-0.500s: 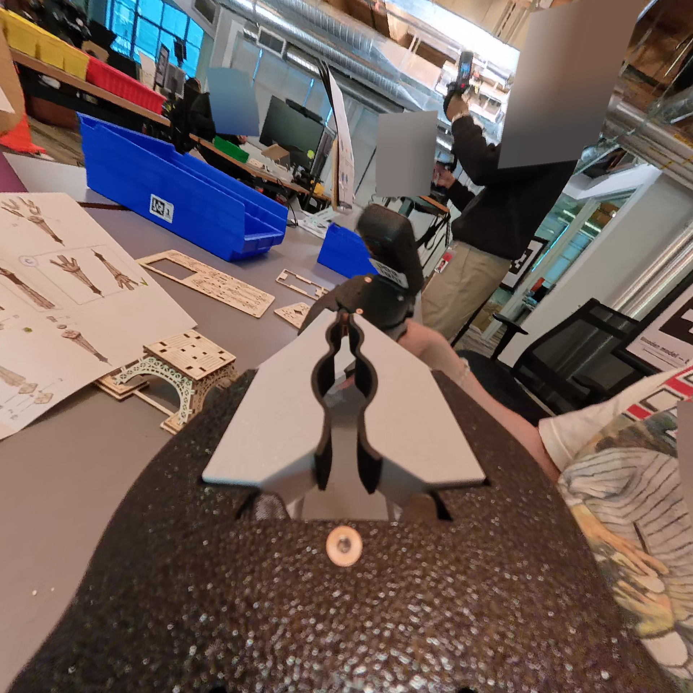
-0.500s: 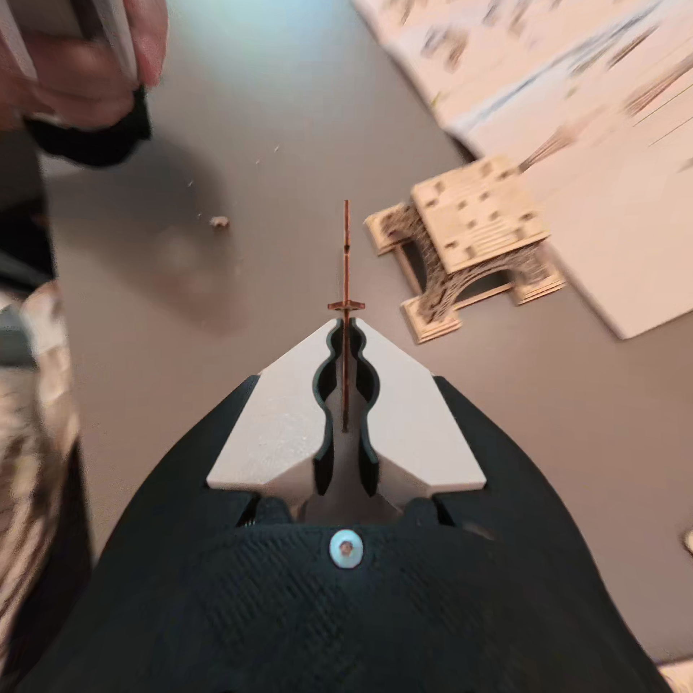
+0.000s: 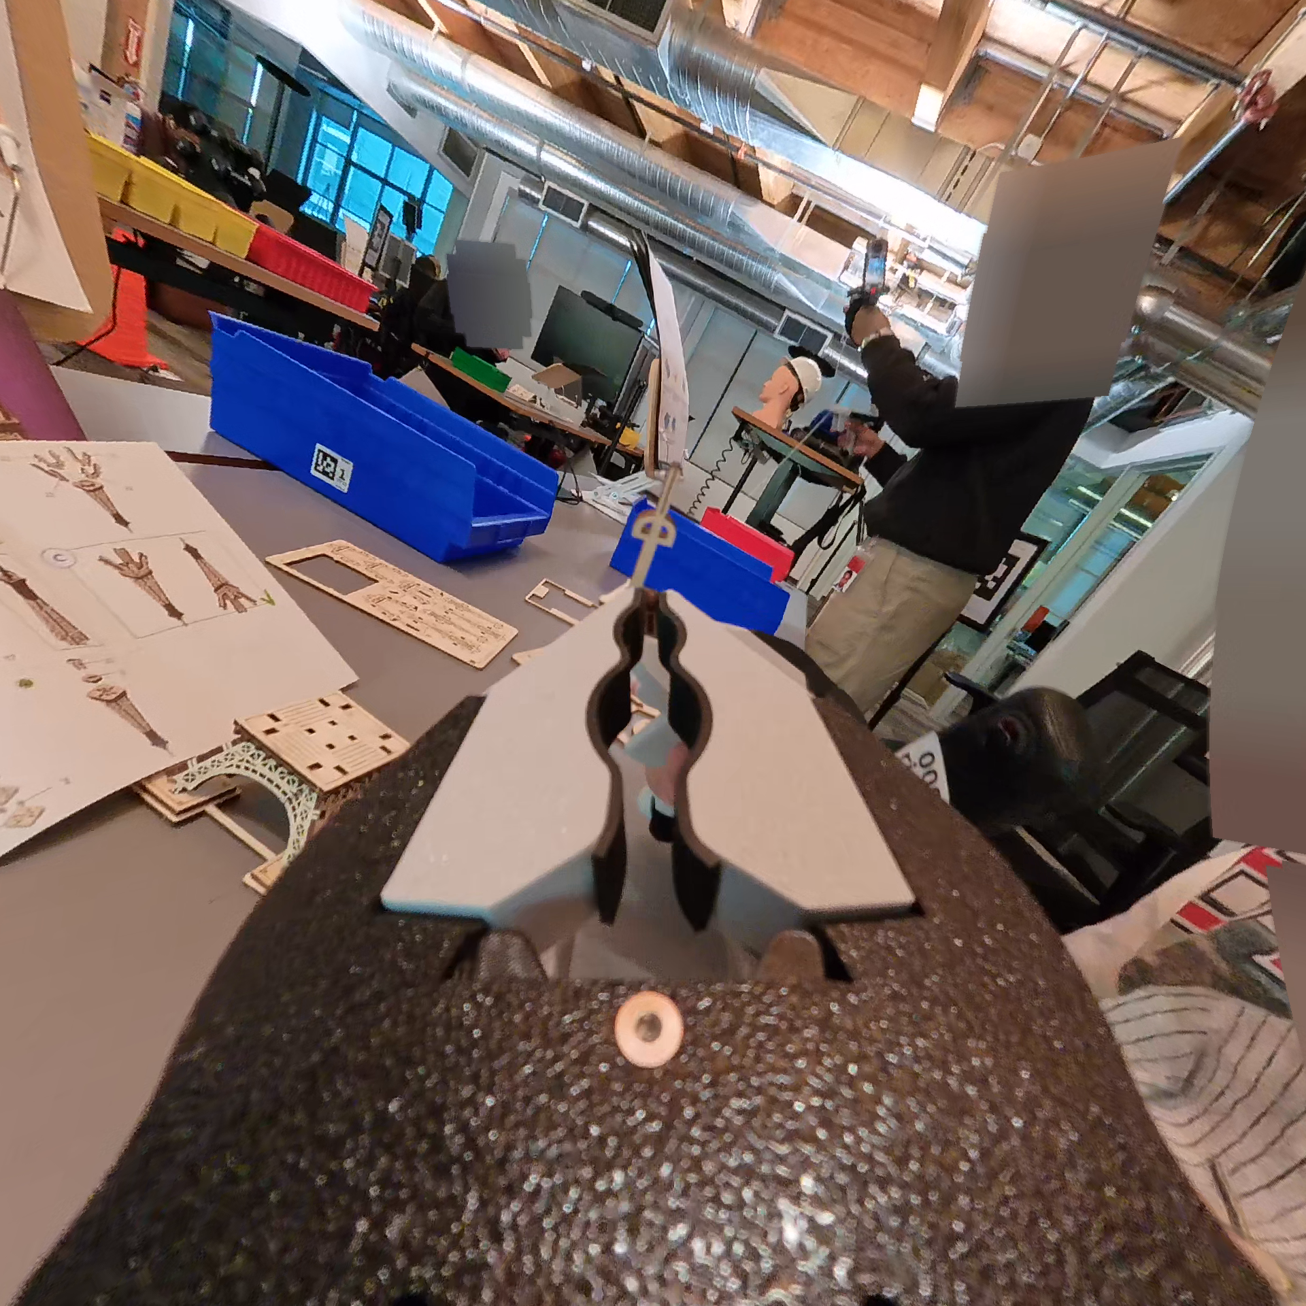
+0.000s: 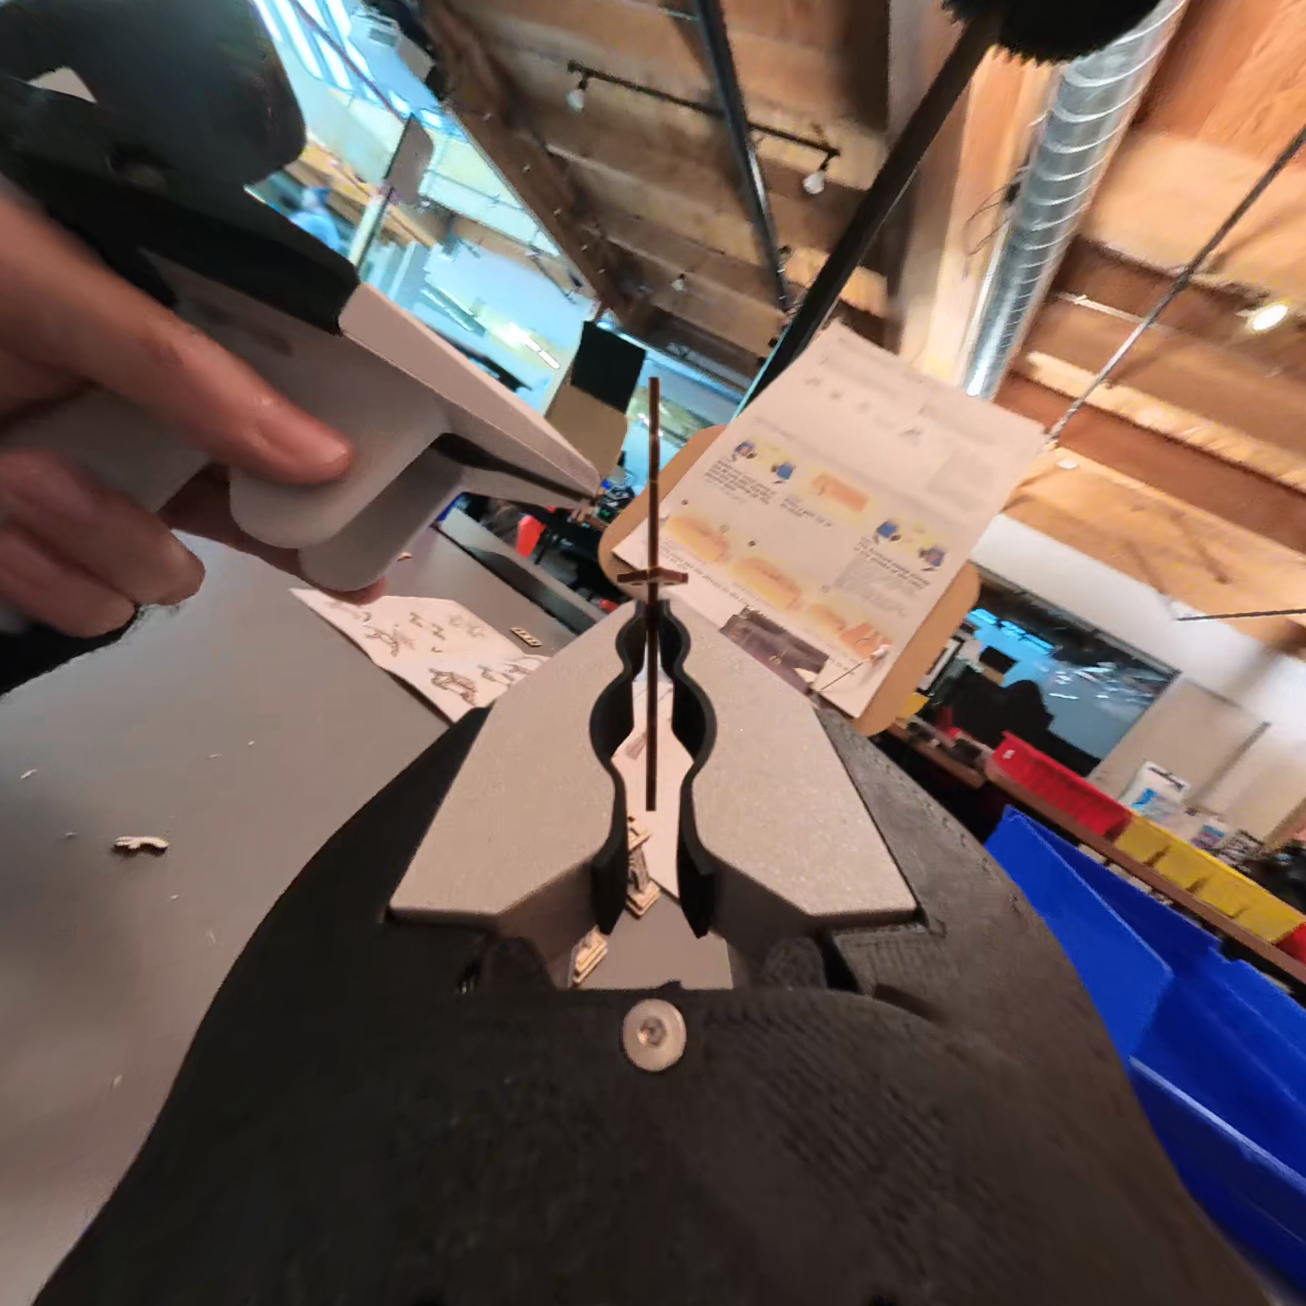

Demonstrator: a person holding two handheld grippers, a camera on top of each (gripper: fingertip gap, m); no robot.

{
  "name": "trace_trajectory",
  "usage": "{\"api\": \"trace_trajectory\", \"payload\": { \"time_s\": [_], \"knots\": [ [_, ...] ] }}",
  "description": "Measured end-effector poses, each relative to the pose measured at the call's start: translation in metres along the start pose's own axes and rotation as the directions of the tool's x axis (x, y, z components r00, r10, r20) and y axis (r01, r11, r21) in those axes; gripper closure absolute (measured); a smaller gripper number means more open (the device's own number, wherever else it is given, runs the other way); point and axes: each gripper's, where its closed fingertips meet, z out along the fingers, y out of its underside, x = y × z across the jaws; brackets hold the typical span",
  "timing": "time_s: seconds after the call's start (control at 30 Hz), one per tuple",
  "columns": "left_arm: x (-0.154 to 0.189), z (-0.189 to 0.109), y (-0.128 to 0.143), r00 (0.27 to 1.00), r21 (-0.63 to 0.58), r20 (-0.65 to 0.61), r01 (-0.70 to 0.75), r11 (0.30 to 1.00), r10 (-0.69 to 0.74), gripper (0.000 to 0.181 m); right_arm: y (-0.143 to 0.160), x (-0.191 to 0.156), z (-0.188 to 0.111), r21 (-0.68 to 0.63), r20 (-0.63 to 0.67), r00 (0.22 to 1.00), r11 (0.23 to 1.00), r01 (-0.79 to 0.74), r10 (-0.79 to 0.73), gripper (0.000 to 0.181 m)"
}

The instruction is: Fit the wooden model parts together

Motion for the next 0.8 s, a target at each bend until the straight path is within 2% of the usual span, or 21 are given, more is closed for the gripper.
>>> {"api": "trace_trajectory", "payload": {
  "time_s": [0.2,0.8],
  "knots": [
    [0.001,0.009,-0.003,1.0,0.05,-0.011,0.02,0.999,-0.019,0.181,-0.002,0.008,-0.004,0.004,-0.068,0.997,0.999,-0.036,0.036,0.181],
    [-0.006,0.025,0.004,0.997,0.116,0.043,-0.07,0.991,0.065,0.181,0.003,0.01,-0.003,-0.018,-0.082,0.992,0.995,-0.093,0.091,0.181]
  ]
}}
